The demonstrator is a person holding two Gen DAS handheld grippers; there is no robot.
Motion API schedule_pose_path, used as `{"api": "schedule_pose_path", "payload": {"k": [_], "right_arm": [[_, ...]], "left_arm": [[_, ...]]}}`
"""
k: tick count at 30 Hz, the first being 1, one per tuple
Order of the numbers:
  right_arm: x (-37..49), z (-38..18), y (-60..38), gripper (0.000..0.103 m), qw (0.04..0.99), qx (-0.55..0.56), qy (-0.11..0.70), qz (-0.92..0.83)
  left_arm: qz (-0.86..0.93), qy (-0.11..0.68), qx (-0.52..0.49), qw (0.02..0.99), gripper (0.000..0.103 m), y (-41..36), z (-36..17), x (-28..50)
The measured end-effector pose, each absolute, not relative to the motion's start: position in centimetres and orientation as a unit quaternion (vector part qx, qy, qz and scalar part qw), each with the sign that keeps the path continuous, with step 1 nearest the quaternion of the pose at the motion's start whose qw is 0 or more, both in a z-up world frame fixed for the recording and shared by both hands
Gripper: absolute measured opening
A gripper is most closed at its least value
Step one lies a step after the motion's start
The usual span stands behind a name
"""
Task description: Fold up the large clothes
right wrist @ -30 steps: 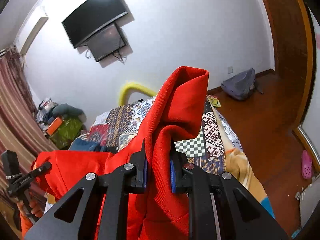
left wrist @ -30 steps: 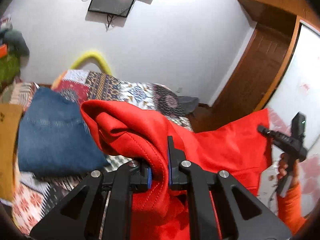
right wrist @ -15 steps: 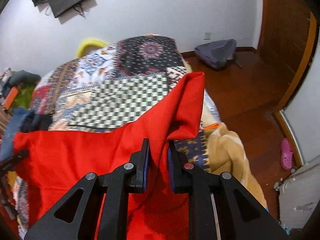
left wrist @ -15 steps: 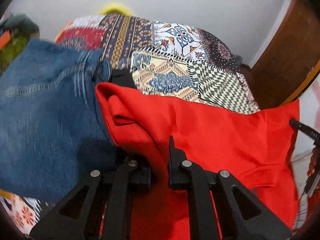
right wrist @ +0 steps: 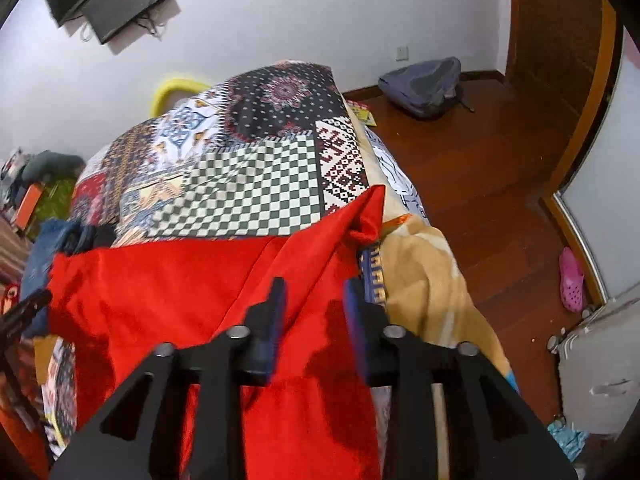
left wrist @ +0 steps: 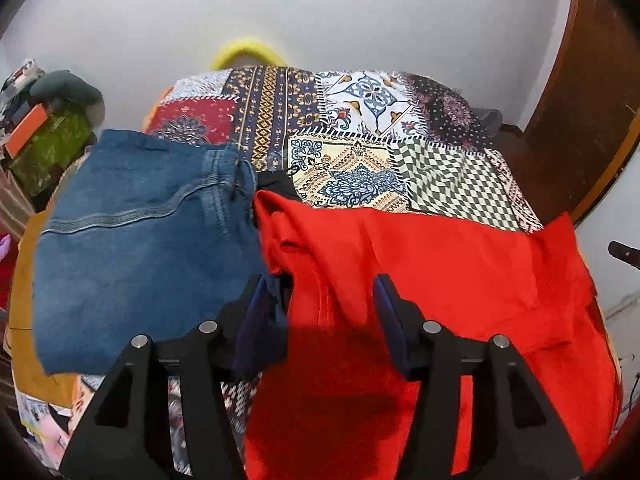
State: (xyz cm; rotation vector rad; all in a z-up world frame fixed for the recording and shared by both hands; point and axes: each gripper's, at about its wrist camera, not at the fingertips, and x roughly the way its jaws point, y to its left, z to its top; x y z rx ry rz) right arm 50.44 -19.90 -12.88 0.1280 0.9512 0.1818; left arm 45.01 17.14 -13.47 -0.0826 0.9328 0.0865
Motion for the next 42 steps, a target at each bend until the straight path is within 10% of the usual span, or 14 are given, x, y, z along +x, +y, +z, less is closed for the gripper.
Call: {"api": "schedule_pose_path", "payload": {"k": [10,20,42], "right_arm": [[40.9,-11.0,-19.2,0.046,0.89,-0.002,0.439,0.125],[32.8,-15.0,-18.7,0.047,0.877,-0.078,0.46,0.115],[23.4,-17.9,-24.3,0.047,0.873,0.061,0.476,0.085]], "left_arm": [[-0.011,0.486,0.006,0.874,0.083,14.3,-14.5,35.5],[0.007,0.58,0.023,0.814,0.083,14.3,-23.4,26.5],[0.016,0.553,-0.207,0.807,0.083,21.3,-23.3,15.4]]}}
